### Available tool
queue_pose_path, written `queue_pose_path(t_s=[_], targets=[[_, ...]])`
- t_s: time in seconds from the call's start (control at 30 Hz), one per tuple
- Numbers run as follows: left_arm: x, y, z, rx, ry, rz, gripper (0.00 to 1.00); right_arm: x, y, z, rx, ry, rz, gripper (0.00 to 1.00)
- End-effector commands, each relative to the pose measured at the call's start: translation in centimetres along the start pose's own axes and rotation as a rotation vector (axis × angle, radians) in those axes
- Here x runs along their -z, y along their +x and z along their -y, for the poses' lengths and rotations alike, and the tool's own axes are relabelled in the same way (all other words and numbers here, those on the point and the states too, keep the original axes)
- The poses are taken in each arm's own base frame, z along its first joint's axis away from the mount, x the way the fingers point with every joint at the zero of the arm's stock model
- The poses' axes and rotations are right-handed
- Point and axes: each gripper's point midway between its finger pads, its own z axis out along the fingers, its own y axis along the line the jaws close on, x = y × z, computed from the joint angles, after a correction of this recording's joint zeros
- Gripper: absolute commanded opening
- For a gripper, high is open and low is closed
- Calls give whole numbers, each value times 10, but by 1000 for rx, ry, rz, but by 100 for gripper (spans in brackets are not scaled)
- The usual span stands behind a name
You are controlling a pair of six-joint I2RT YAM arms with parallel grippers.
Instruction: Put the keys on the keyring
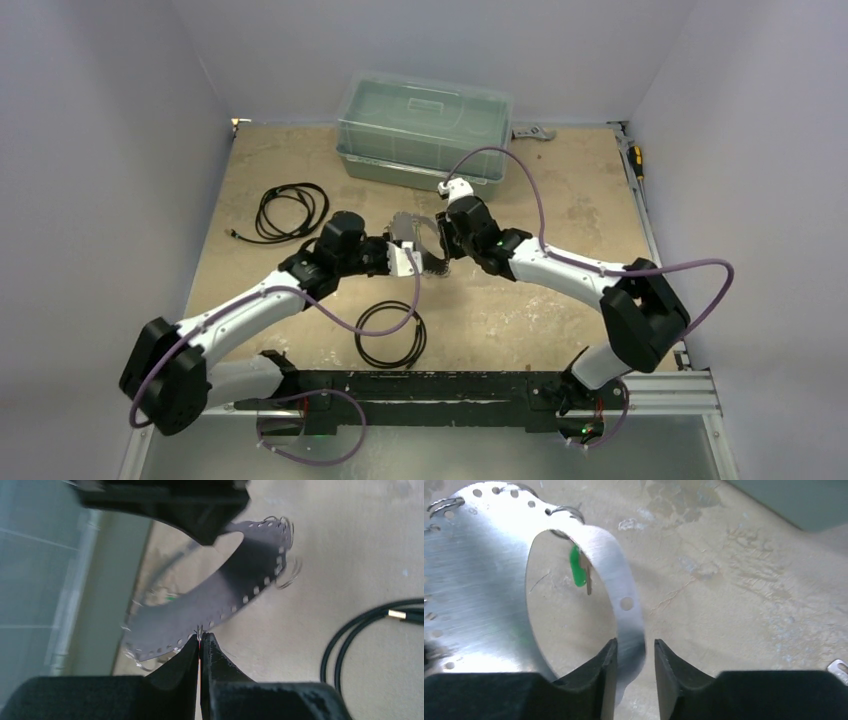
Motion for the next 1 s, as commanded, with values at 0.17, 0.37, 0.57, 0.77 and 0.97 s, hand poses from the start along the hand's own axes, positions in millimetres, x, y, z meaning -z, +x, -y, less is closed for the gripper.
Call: queue_pose_path(t_s=[0.17, 0.37, 0.57, 0.77, 0.97], targets=[[66, -102, -38, -55, -217, 393, 0, 68, -63, 21, -127, 6, 337, 44], [94, -131, -41, -63, -257, 518, 0, 150, -104, 13, -160, -163, 640, 51], [110, -145, -39, -71, -268, 586, 0, 207, -122, -2, -71, -312, 790, 60], [121, -158, -35, -82, -252, 638, 0, 229, -116, -34, 62, -508, 852, 60], [133, -168, -20, -102, -201, 693, 0, 235, -106, -71, 214, -707, 821, 55]])
